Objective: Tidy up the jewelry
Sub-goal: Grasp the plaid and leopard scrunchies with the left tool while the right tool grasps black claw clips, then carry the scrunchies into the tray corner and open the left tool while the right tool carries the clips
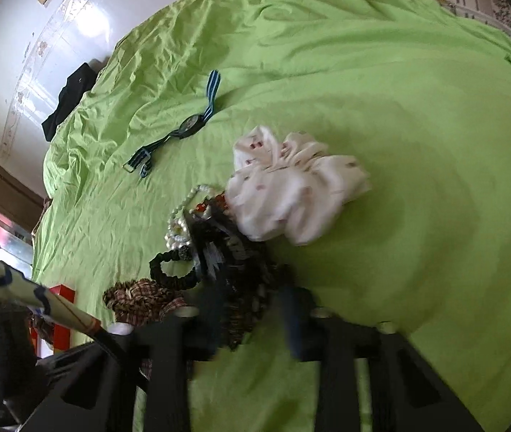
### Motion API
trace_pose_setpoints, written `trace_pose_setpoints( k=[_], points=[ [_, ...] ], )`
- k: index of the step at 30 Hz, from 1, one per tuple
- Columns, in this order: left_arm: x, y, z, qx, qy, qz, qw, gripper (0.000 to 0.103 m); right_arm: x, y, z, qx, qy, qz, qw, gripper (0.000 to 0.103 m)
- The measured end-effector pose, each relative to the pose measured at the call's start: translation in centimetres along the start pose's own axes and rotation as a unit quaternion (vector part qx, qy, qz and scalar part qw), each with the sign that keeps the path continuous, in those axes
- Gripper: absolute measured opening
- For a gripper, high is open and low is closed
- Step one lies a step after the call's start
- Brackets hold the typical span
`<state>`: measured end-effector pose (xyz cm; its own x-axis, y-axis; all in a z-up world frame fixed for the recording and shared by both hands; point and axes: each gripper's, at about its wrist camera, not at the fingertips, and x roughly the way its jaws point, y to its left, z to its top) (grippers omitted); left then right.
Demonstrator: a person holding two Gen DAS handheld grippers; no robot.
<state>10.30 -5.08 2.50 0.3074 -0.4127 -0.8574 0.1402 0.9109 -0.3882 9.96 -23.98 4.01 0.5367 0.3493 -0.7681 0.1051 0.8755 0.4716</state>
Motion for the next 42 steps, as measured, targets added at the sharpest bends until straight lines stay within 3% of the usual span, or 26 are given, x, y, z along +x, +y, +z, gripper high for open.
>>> trace_pose_setpoints(
  k=[10, 16, 22, 27, 33, 42],
  points=[
    [-7.6, 0.1, -3.5, 0.022, -0.031, -0.007, 0.9993, 0.011, -4.3, 0.4, -2.5, 0.019, -0.007, 0.025, 0.999, 0.015],
    [-11.9, 1.1, -7.6, 0.049, -0.046, -0.014, 0.9976, 0.011, -8.5, 0.3, -5.6, 0.032, -0.007, 0.059, 0.998, 0.015],
    [-15.2, 3.6, -11.9, 0.031, -0.058, -0.005, 0.9978, 0.011, -10.8, 1.4, -9.3, 0.022, 0.006, 0.072, 0.997, 0.015],
    [-17.8, 5.9, -13.4, 0.002, -0.076, 0.006, 0.9971, 0.011, -11.3, 4.0, -10.6, 0.001, 0.012, 0.076, 0.997, 0.015],
    [-22.3, 10.9, -14.9, -0.036, -0.117, 0.05, 0.9912, 0.011, -11.5, 9.3, -11.6, -0.051, 0.017, 0.087, 0.995, 0.015],
    [-28.1, 22.0, -16.7, -0.115, -0.143, 0.152, 0.9712, 0.011, -8.2, 18.9, -13.6, -0.13, 0.062, 0.115, 0.983, 0.015]
  ],
)
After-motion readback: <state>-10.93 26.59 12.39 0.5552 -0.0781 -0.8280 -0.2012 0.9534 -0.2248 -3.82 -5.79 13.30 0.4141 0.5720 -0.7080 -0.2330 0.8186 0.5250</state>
